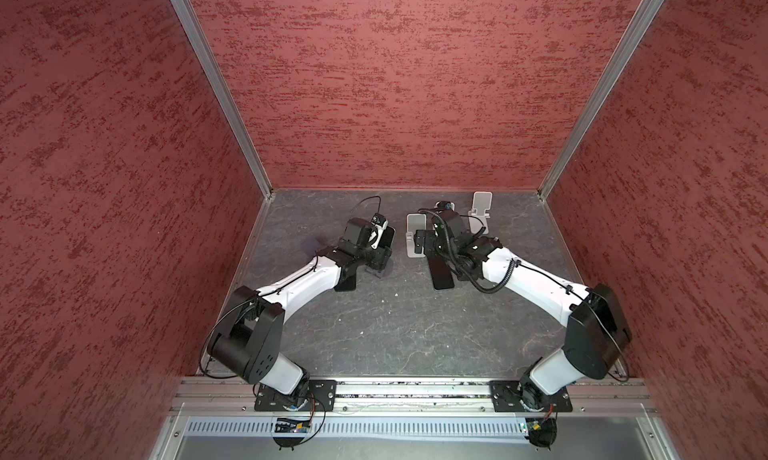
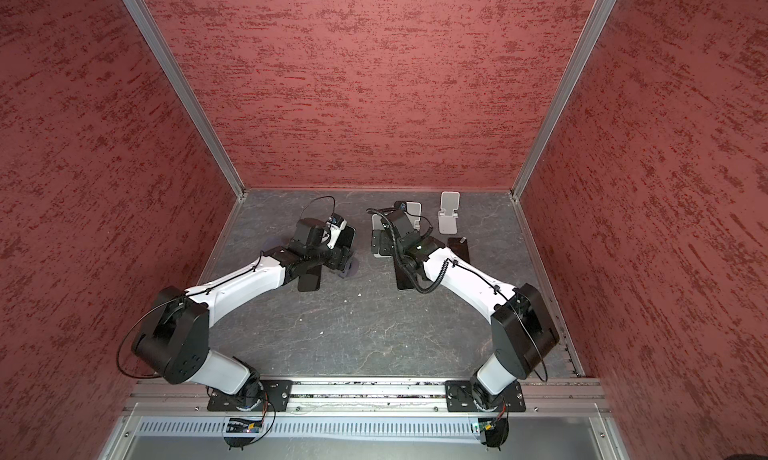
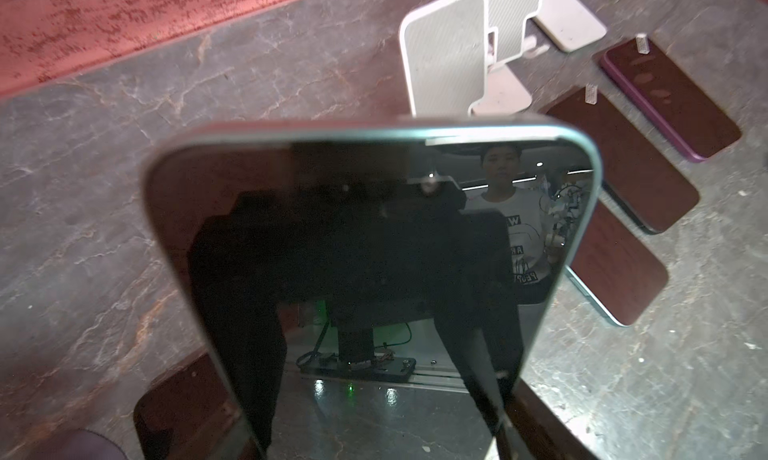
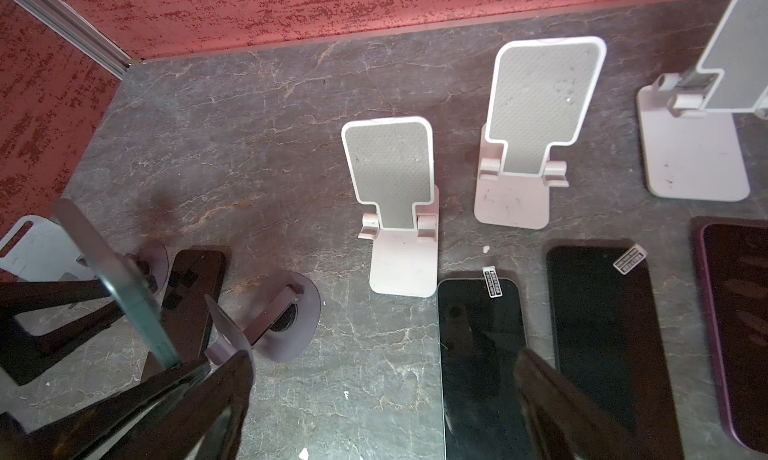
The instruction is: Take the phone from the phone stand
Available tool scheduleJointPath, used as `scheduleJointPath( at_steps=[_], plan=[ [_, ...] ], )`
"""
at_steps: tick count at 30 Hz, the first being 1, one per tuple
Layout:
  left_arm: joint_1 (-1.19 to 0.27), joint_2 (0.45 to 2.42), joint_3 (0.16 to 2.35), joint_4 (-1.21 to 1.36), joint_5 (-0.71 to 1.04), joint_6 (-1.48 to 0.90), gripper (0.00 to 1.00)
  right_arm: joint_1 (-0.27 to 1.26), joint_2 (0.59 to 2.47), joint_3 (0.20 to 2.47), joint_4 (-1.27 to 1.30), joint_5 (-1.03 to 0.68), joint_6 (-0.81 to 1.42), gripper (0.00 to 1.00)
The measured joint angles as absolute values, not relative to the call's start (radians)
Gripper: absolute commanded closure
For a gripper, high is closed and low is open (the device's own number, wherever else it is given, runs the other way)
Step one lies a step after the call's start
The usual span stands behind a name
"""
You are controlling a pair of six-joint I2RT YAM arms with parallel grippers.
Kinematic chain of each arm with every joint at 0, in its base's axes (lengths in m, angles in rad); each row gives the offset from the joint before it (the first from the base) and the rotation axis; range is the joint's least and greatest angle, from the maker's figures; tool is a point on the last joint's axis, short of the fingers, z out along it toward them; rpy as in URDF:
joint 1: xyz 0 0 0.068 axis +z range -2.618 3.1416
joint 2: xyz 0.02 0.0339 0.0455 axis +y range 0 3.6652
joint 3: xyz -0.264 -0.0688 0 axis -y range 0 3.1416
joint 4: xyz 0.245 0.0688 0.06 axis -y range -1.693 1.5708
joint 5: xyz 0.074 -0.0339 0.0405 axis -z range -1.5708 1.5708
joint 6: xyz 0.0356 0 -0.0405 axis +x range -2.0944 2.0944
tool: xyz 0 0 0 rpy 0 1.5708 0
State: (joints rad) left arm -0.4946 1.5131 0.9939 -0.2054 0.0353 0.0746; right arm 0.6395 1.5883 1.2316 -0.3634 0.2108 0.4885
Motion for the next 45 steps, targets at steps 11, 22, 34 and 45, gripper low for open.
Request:
scheduleJointPath(
  at_steps=[11, 22, 34, 45],
  plan=[
    [-0.596, 1.491, 1.068, -0.376, -0.105, -0.086, 0.32, 0.616, 1.588, 1.232, -0.366, 0.229, 0.464, 0.01],
    [-0.741, 1.458, 1.089, -0.513, -0.238, -0.380, 0.32, 0.537, 1.554, 1.186, -0.370, 0.268, 0.446, 0.01],
    [-0.831, 1.533, 1.144, -0.575, -0.260, -0.555, 0.31, 0.475, 1.478, 1.085, -0.356, 0.274, 0.433, 0.01],
    [-0.854, 1.641, 1.230, -0.606, -0.226, -0.596, 0.31, 0.431, 1.404, 1.018, -0.319, 0.274, 0.424, 0.01]
  ],
)
